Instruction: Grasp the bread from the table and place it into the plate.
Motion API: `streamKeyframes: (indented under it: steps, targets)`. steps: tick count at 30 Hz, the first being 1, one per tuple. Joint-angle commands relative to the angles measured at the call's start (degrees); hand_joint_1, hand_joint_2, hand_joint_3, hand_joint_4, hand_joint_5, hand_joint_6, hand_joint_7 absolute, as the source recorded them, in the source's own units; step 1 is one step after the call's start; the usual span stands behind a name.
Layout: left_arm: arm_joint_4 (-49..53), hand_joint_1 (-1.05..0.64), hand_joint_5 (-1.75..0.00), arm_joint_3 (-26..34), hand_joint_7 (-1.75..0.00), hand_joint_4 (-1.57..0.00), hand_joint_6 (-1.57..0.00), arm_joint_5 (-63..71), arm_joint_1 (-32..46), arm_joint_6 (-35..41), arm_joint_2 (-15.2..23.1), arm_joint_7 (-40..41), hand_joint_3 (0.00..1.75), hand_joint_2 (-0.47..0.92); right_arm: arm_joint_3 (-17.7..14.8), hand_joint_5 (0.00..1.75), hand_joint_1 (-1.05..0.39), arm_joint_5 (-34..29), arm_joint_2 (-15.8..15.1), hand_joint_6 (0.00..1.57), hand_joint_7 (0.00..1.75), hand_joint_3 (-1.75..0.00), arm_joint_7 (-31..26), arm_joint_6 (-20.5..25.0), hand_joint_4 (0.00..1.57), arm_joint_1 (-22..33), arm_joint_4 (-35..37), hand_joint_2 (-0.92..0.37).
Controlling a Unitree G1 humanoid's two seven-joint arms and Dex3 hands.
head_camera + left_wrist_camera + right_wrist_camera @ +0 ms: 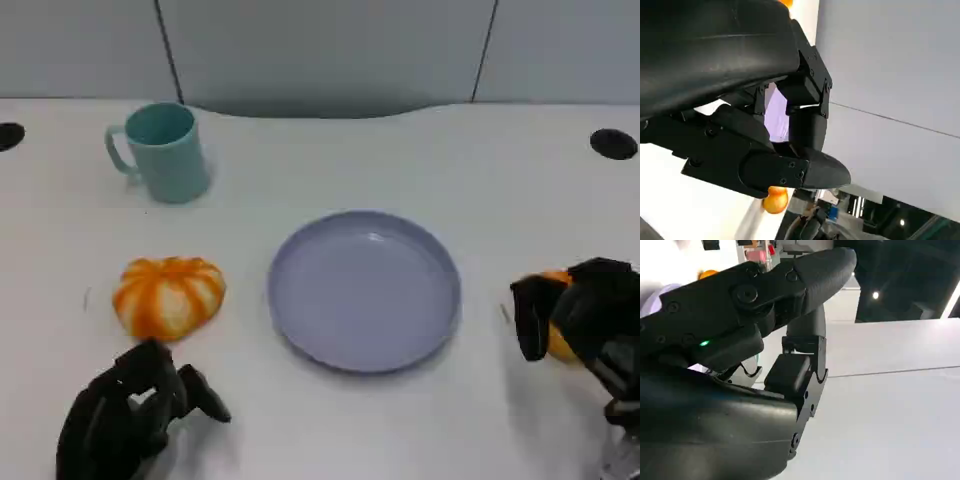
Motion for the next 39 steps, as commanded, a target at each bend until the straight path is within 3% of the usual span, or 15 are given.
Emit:
streamKeyframes:
  steps: [1, 2, 3, 6, 16, 20, 22, 25, 27, 30, 31, 33, 35, 37, 39]
  targets:
    - [-0.34, -0.83, -1.57, 0.03, -1.49, -0.59, -0.75, 0.44, 0.08, -0.69, 0.77, 0.41, 0.29, 0.92, 0.20, 1.75, -0.50, -0.62, -1.38, 1.02, 0.90, -0.04, -1.22, -1.19, 0.93, -0.32, 0.36, -0.92]
    - [-0.14, -0.84, -1.57, 0.00, -1.49, -0.59, -0.75, 0.47, -0.06, -0.46, 0.94, 0.35, 0.29, 0.92, -0.37, 1.75, -0.50, 0.24, -1.11, 1.01, 0.94, -0.04, -0.49, -0.27, 0.93, -0.48, 0.49, -0.92]
    - [0.18, -0.84, -1.58, 0.05, -1.48, -0.59, -0.75, 0.36, -0.26, -0.36, 1.05, 0.06, 0.29, 0.92, -1.09, 1.75, -0.45, 1.31, -0.72, 1.02, 0.76, -0.02, 0.82, 0.21, 0.92, -0.72, 0.56, -0.92]
    - [0.59, -0.84, -1.59, 0.15, -1.47, -0.58, -0.75, 0.14, -0.52, -0.30, 1.15, -0.36, 0.28, 0.92, -2.22, 1.75, -0.42, 2.67, -0.25, 1.04, 0.60, -0.03, 2.90, 0.58, 0.91, -1.12, 0.78, -0.92]
    - [1.13, -0.83, -1.61, 0.56, -1.43, -0.58, -0.77, -0.32, -0.79, -0.44, 0.96, -1.12, 0.27, 0.92, -0.09, 1.75, -0.46, -0.39, -0.74, 1.09, 0.64, -0.03, -1.25, -0.11, 0.93, -0.16, 0.30, -0.92]
    - [0.54, -0.84, -1.58, -0.28, -1.39, -0.52, -0.69, 2.49, -0.66, -7.18, 0.99, -0.50, 0.28, 0.92, -1.07, 1.75, -0.44, 0.73, -0.65, 1.06, 0.62, -0.03, 1.02, 0.28, 0.92, -0.92, 0.75, -0.92]
    - [-2.40, -0.82, -1.36, -1.37, -1.17, -0.45, -0.62, 5.69, -0.46, -13.01, 1.82, 0.66, 0.24, 0.92, -1.45, 1.75, -0.49, 0.84, -0.59, 1.00, 0.77, -0.06, 0.53, 0.08, 0.92, -1.17, 0.93, -0.91]
    - [-8.83, -0.77, -1.11, -2.08, -0.78, -0.47, -0.66, 12.12, 0.81, -19.92, 3.06, 6.61, 0.10, 0.92, -2.70, 1.75, -0.46, 2.01, -0.10, 1.05, 0.58, -0.04, 1.57, 0.17, 0.91, -1.88, 1.33, -0.92]
    - [-10.02, -0.74, -1.06, -2.45, -0.68, -0.46, -0.66, 15.49, 1.14, -23.72, 3.66, 10.15, 0.08, 0.92, -3.34, 1.75, -0.42, 2.73, 0.18, 1.07, 0.56, -0.04, 2.30, 0.29, 0.91, -2.13, 1.50, -0.92]
    - [-17.56, -0.70, -0.91, 0.10, -0.48, -0.29, -0.53, 30.58, 1.39, -28.99, 6.77, 20.27, 0.03, 0.92, -2.96, 1.75, -0.44, 1.84, -0.45, 0.95, 0.89, -0.06, 3.25, -0.52, 0.90, -2.36, 1.83, -0.92]
    - [-19.47, -0.71, -0.85, 0.77, -0.40, -0.24, -0.51, 34.48, 1.11, -29.60, 7.61, 23.27, 0.02, 0.92, -3.65, 1.75, -0.44, 2.65, -0.08, 0.92, 0.94, -0.06, 3.96, -0.27, 0.90, -2.59, 1.82, -0.92]
    - [-20.83, -0.72, -0.72, 1.11, -0.22, -0.17, -0.50, 39.25, 0.21, -29.91, 8.70, 28.50, 0.00, 0.91, -4.23, 1.75, -0.42, 3.09, 0.15, 0.95, 0.69, -0.06, 4.81, -0.14, 0.89, -2.82, 1.97, -0.92]
    - [-21.13, -0.73, -0.69, 0.88, -0.17, -0.16, -0.50, 45.41, -0.95, -28.31, 10.54, 34.28, 0.00, 0.91, -3.67, 1.75, -0.43, 2.05, -0.21, 0.97, 0.64, -0.07, 4.10, -0.52, 0.88, -2.70, 2.15, -0.92]
    - [-20.13, -0.86, -0.51, 0.13, -0.07, -0.03, -0.35, 55.09, -3.14, -24.35, 13.61, 41.99, 0.10, 0.92, -3.05, 1.75, -0.46, 1.05, -0.41, 0.99, 0.79, -0.06, 2.54, -0.43, 0.90, -2.48, 2.19, -0.92]
    - [-17.70, -0.94, -0.35, -1.86, -0.02, -0.01, -0.26, 62.48, -5.13, -20.66, 16.02, 49.19, 0.11, 0.92, -2.89, 1.75, -0.45, 0.72, -0.44, 1.02, 0.78, -0.04, 1.90, 0.13, 0.91, -2.35, 2.16, -0.92]
